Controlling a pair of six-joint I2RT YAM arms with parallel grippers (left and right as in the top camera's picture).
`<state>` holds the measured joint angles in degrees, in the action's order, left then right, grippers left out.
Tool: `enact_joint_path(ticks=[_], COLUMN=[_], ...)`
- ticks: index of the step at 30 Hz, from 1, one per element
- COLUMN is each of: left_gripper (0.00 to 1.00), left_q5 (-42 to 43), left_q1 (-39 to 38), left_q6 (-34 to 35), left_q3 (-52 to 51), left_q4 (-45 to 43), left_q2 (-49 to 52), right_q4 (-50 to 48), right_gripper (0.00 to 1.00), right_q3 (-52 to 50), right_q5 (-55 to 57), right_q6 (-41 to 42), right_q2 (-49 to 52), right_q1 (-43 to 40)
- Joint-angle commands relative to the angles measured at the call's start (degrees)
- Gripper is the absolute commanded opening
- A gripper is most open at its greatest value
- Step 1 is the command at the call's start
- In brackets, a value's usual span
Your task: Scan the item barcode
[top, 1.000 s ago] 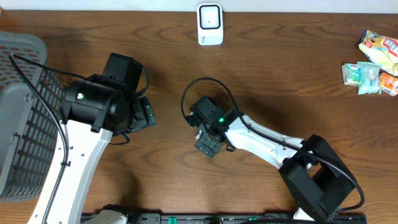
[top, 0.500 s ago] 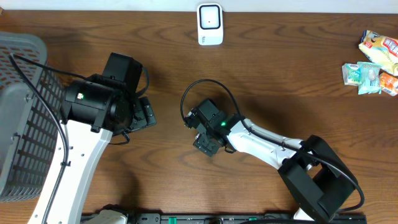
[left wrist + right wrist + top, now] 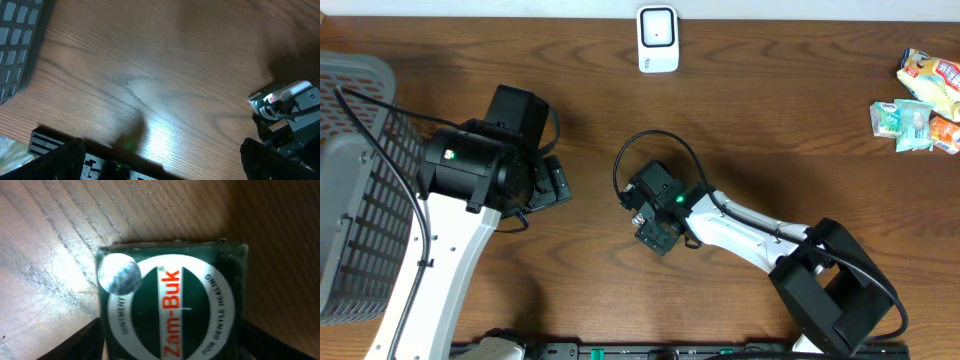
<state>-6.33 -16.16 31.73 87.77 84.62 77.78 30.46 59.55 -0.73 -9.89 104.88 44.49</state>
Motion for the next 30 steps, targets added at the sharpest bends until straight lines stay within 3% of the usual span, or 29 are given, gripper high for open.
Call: enact_joint_path(ticks=[1, 17, 22, 30], left_gripper=[0.98, 0.97, 0.98, 0.98], left_q5=[-0.15, -0.15, -0.15, -0.15], left_q1=[0.24, 0.24, 0.24, 0.24], left_q6=[0.52, 0.52, 0.52, 0.52], left_q3=[0.26, 0.26, 0.26, 0.26], left_q4=[0.17, 0.17, 0.17, 0.17], left_q2=[-0.31, -0.31, -0.31, -0.31], right_q4=[0.42, -0.94, -0.9, -0.92], right_gripper=[0.7, 0.69, 0.6, 0.6], right_q3=[-1.53, -1.46, -1.46, -1.46], right_q5=[1.64, 1.6, 0.96, -4.66], right_q6=[0.04, 4.11, 4.09, 4.09], right_q2=[1.2, 1.18, 1.18, 1.09], right_q1=[0.09, 0.07, -0.26, -3.04])
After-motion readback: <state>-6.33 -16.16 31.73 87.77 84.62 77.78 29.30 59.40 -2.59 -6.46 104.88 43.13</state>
